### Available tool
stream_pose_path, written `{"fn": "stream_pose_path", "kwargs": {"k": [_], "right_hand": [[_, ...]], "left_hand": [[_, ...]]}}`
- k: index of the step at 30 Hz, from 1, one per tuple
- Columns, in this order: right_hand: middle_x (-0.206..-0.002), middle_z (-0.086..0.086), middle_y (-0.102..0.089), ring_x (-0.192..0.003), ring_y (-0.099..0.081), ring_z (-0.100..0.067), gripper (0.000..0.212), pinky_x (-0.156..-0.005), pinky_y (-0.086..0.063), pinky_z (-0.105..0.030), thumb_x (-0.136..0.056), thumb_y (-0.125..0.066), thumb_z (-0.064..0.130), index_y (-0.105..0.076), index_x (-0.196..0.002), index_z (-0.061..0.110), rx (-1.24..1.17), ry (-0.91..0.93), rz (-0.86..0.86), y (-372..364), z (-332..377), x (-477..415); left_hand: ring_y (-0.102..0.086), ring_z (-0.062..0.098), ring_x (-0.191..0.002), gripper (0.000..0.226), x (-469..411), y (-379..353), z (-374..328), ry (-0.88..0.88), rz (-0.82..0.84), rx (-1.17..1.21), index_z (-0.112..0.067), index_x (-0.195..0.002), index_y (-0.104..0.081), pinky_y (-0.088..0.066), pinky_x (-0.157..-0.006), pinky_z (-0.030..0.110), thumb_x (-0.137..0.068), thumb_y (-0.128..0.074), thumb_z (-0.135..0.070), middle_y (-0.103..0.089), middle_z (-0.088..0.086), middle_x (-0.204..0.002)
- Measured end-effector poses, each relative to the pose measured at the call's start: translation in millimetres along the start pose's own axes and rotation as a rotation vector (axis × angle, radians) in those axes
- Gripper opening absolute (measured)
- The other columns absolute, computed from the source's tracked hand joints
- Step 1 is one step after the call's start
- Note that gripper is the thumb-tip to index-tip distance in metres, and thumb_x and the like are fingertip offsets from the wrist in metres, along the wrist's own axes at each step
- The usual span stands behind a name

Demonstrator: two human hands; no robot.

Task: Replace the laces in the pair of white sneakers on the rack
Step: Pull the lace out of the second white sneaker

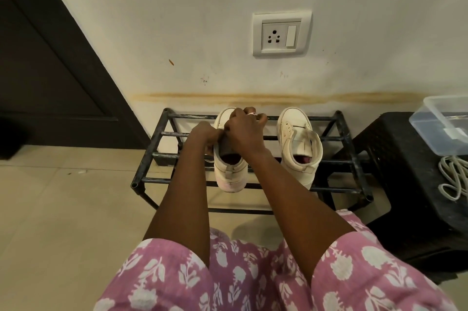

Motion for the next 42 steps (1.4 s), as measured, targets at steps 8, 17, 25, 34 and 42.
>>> {"fn": "stream_pose_path", "kwargs": {"k": [8,17,25,34,42], "right_hand": [[-0.106,0.002,-0.062,-0.118,-0.044,-0.026,0.021,-0.091,-0.027,-0.043,-0.089,-0.050,0.016,-0.070,-0.096,0.015,-0.105,-0.303,-0.218,29,-42,1],[-0.108,-0.009,-0.063,-0.107,-0.055,-0.030,0.023,-0.085,-0.044,-0.037,-0.089,-0.047,0.006,-0.066,-0.102,0.004,-0.063,-0.233,-0.084,20,-40,-2],[-0.111,-0.012,-0.062,-0.100,-0.063,-0.031,0.022,-0.067,-0.041,-0.033,-0.086,-0.060,0.009,-0.060,-0.108,0.006,-0.115,-0.293,0.117,6,-56,3],[-0.112,-0.022,-0.057,-0.099,-0.061,-0.037,0.020,-0.072,-0.046,-0.034,-0.091,-0.047,-0.001,-0.057,-0.108,-0.005,-0.421,-0.613,-0.131,24,-93,14],[-0.113,-0.018,-0.059,-0.102,-0.061,-0.035,0.025,-0.073,-0.042,-0.032,-0.091,-0.043,0.002,-0.058,-0.110,-0.001,-0.307,-0.443,0.078,1,-75,8]], "left_hand": [[-0.064,0.037,-0.097,0.047,-2,-1,-2,-0.009,0.012,-0.002,0.011,-0.115,-0.055,-0.052,-0.090,0.050,-0.090,-0.061,-0.029,-0.062,0.028,-0.112],[-0.063,0.038,-0.101,0.043,-4,1,0,-0.018,-0.012,-0.020,0.011,-0.114,-0.055,-0.051,-0.091,0.048,-0.092,-0.058,-0.026,-0.062,0.028,-0.112],[-0.062,0.039,-0.091,0.039,-6,1,-1,-0.039,-0.007,-0.061,0.014,-0.110,-0.057,-0.050,-0.076,0.036,-0.090,-0.058,-0.019,-0.060,0.032,-0.115],[-0.063,0.034,-0.098,0.044,-4,5,-8,-0.093,-0.179,-0.194,0.004,-0.105,-0.059,-0.050,-0.074,0.033,-0.080,-0.069,-0.030,-0.064,0.021,-0.108],[-0.063,0.033,-0.096,0.045,-4,8,-15,-0.102,-0.200,-0.228,0.004,-0.099,-0.060,-0.047,-0.069,0.031,-0.072,-0.077,-0.028,-0.064,0.020,-0.103]]}}
Point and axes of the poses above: each hand's wrist, its own x-axis away from the middle knuckle, its own y-axis out of the back of the hand, z = x × y, the point moved 7 cm from there along -x, towards the middle knuckle
